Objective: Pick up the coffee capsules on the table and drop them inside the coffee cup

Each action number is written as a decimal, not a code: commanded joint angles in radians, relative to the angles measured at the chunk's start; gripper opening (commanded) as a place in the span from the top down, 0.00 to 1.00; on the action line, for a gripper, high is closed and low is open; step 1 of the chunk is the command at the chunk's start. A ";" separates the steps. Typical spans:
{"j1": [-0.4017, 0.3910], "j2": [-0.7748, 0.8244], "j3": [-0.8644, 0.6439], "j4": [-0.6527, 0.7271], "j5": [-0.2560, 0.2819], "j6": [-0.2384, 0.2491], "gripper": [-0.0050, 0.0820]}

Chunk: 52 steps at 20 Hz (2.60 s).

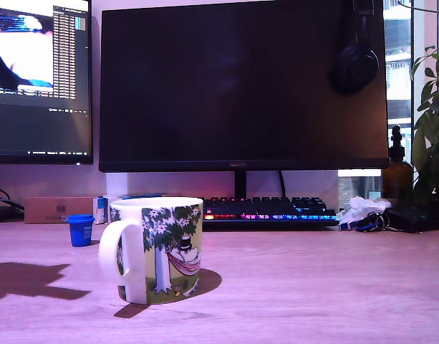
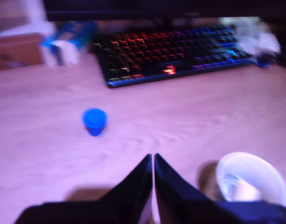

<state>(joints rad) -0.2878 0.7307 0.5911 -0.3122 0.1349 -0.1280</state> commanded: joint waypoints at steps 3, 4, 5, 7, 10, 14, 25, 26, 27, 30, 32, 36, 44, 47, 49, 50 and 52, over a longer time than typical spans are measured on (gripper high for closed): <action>-0.003 -0.041 -0.108 0.085 -0.043 -0.013 0.96; -0.003 -0.049 -0.120 0.109 -0.043 -0.026 0.96; -0.003 -0.052 -0.125 0.117 -0.053 -0.031 0.96; -0.003 -0.052 -0.126 0.122 -0.073 -0.030 0.96; -0.003 -0.051 -0.127 0.138 -0.083 -0.029 0.96; 0.013 -0.051 -0.183 0.235 -0.082 -0.009 0.96; 0.092 -0.050 -0.406 0.451 0.055 0.025 0.96; 0.092 -0.050 -0.410 0.449 0.046 0.032 0.96; 0.092 -0.050 -0.412 0.450 0.040 0.032 0.96; 0.092 -0.049 -0.412 0.446 0.039 0.053 0.96; 0.092 -0.043 -0.412 0.448 0.039 0.058 0.96; 0.092 -0.011 -0.412 0.455 0.039 0.070 0.96; 0.092 0.221 -0.412 0.645 0.043 0.112 0.21; 0.093 0.284 -0.412 0.718 0.042 0.115 0.21; 0.093 0.341 -0.412 0.779 0.045 0.129 0.21; 0.093 0.373 -0.412 0.816 0.045 0.130 0.21; 0.093 0.439 -0.412 0.883 0.045 0.130 0.21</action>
<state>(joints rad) -0.1982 1.1496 0.1978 0.5392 0.1787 -0.0071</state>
